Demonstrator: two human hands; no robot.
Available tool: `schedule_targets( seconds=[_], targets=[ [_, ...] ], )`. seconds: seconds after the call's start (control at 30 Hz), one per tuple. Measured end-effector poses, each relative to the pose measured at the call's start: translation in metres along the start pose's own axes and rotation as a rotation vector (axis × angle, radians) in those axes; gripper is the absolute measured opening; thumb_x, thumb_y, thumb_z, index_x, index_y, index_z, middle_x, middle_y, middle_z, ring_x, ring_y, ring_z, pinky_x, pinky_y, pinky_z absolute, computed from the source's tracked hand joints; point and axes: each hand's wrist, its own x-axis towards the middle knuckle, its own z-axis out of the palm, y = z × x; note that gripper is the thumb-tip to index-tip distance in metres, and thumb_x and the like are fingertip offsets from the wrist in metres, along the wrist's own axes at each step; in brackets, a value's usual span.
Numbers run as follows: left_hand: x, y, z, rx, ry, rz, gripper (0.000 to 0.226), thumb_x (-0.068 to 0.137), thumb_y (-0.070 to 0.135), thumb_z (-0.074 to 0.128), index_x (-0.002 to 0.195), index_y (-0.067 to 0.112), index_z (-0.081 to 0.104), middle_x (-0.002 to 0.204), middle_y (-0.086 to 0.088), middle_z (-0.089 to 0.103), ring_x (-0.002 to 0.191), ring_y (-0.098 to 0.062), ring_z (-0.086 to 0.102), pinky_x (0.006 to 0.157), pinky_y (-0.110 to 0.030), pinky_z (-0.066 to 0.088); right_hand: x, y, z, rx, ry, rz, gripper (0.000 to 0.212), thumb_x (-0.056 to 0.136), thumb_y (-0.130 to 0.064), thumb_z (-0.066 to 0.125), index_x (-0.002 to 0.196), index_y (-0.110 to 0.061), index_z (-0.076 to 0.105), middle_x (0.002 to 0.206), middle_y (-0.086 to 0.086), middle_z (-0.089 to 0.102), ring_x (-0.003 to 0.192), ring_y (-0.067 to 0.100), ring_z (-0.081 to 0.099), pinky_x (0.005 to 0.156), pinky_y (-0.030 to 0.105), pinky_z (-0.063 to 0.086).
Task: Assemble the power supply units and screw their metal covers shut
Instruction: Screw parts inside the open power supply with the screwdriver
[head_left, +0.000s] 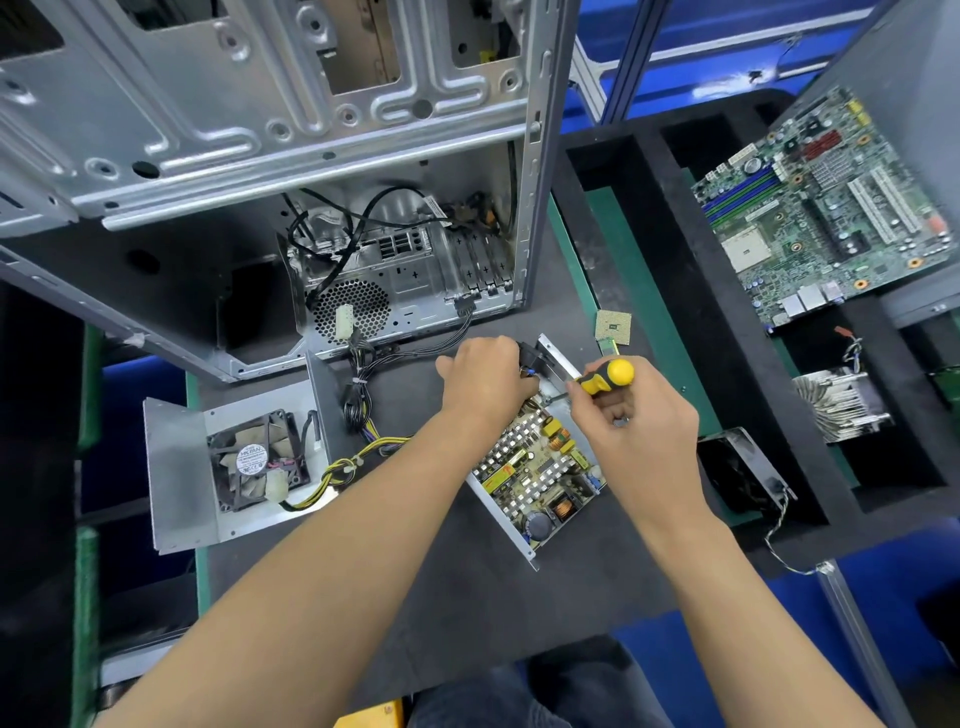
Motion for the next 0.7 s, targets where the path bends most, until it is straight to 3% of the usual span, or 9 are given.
schedule_targets(
  seconds=[0.33,0.57,0.7],
  targets=[
    [-0.0007,0.0005,-0.0012,-0.005,-0.014,-0.002,0.018,0.087,0.031,0.069,0.081,0.016,0.061,0.082,-0.003,0.058,0.086,-0.025,0.044,0.076,-0.038,0.031,0.0031,-0.0013,0.0,-0.024,-0.021,0.01,0.016,0.087,-0.024,0.073,0.088,-0.019,0.058,0.078,-0.005,0.061,0.067,0.012,0.06,0.061,0.021,0.05],
    [-0.0004,0.0016,-0.0029,-0.014,-0.032,-0.011,0.018,0.087,0.031,0.07,0.09,0.014,0.066,0.087,-0.005,0.06,0.091,-0.027,0.047,0.079,-0.04,0.032,0.0042,-0.0029,0.0,-0.046,-0.025,0.004,0.017,0.086,-0.02,0.075,0.088,-0.018,0.058,0.078,-0.004,0.062,0.065,0.01,0.06,0.06,0.012,0.045],
    [-0.0001,0.0013,-0.0027,-0.017,-0.033,-0.013,0.019,0.086,0.03,0.07,0.094,0.013,0.067,0.091,-0.007,0.062,0.096,-0.029,0.05,0.079,-0.04,0.032,0.0051,-0.0049,-0.0009,-0.047,-0.044,0.021,0.016,0.086,-0.02,0.074,0.088,-0.017,0.059,0.079,-0.003,0.062,0.065,0.01,0.059,0.06,0.014,0.047]
  ],
)
